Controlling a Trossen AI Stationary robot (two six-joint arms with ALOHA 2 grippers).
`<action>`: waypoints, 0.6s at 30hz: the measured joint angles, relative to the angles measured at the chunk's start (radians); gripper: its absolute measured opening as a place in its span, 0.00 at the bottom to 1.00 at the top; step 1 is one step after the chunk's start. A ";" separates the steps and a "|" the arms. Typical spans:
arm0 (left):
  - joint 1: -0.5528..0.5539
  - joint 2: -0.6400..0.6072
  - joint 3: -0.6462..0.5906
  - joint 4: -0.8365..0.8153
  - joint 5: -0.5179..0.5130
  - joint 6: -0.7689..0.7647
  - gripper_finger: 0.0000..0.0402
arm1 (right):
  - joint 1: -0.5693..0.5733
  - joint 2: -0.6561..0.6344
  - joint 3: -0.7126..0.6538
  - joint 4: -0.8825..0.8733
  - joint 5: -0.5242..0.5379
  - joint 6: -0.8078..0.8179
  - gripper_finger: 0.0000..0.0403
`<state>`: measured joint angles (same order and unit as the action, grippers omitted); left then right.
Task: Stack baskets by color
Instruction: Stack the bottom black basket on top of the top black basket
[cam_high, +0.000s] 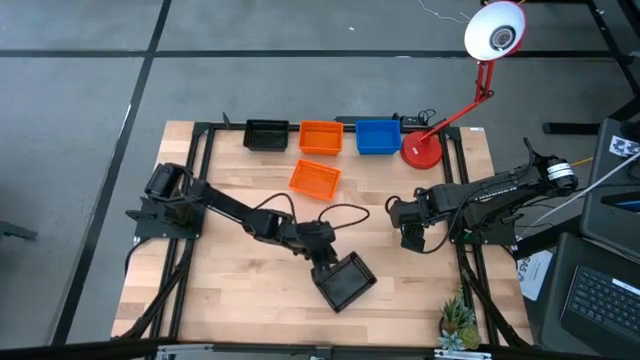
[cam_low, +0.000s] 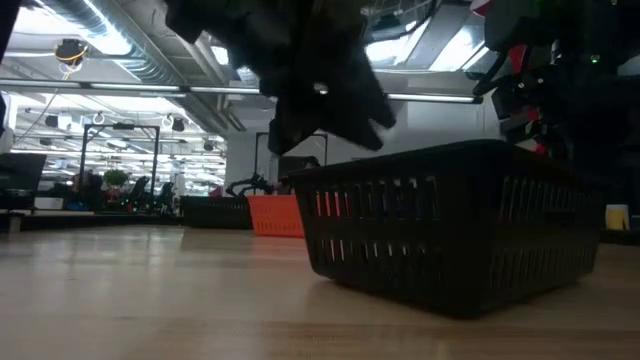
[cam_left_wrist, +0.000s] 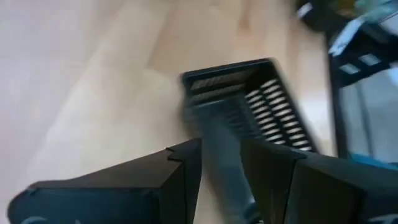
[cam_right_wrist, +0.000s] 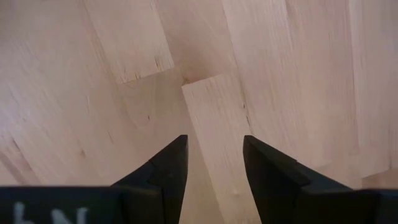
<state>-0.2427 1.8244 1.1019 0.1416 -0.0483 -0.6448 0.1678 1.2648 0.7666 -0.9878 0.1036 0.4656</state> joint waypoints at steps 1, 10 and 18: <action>-0.007 0.000 0.000 0.016 0.005 -0.006 0.26 | 0.000 0.000 0.000 0.000 0.000 -0.001 0.38; -0.108 0.045 -0.001 0.118 0.009 0.082 0.26 | 0.000 0.000 0.000 0.002 0.000 -0.006 0.38; -0.103 0.224 0.167 0.103 0.152 0.230 0.26 | 0.000 0.000 0.000 0.003 0.000 -0.004 0.38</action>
<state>-0.3456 2.0483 1.2688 0.2445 0.1033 -0.4150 0.1677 1.2644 0.7666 -0.9848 0.1040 0.4618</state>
